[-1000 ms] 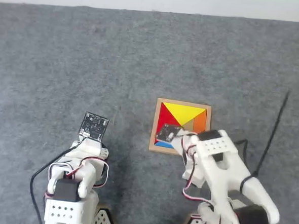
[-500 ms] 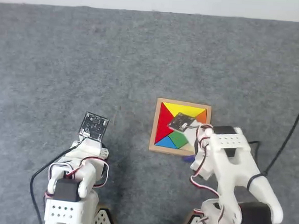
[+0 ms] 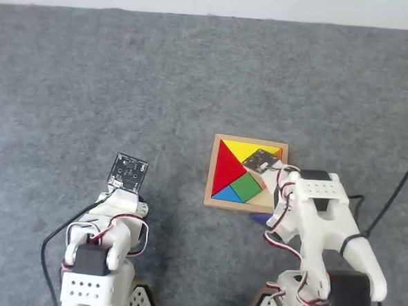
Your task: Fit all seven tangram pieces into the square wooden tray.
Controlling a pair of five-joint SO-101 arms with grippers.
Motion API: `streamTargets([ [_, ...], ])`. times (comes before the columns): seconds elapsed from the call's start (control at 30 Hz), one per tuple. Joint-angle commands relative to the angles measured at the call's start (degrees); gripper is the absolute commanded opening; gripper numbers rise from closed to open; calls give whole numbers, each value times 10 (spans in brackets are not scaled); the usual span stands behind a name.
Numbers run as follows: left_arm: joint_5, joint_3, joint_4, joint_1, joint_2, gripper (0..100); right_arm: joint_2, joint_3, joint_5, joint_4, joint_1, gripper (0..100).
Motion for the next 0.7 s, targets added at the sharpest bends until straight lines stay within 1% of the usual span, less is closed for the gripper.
streamTargets([
  [0.0,4,-5,3,-4,-12,15,-58,-20,-31,11,13,9],
  [0.13,4,-5,3,-4,-12,15,-149,-20,-95,80,7,9],
  [0.27,4,-5,3,-4,-12,15,-230,-18,-110,109,13,9],
  [0.5,4,-5,3,-4,-12,15,-255,-17,-104,124,11,8],
  [0.6,4,-5,3,-4,-12,15,-256,-19,-66,137,-2,8],
  [0.67,4,-5,3,-3,-12,15,-262,-21,-62,145,-15,8],
])
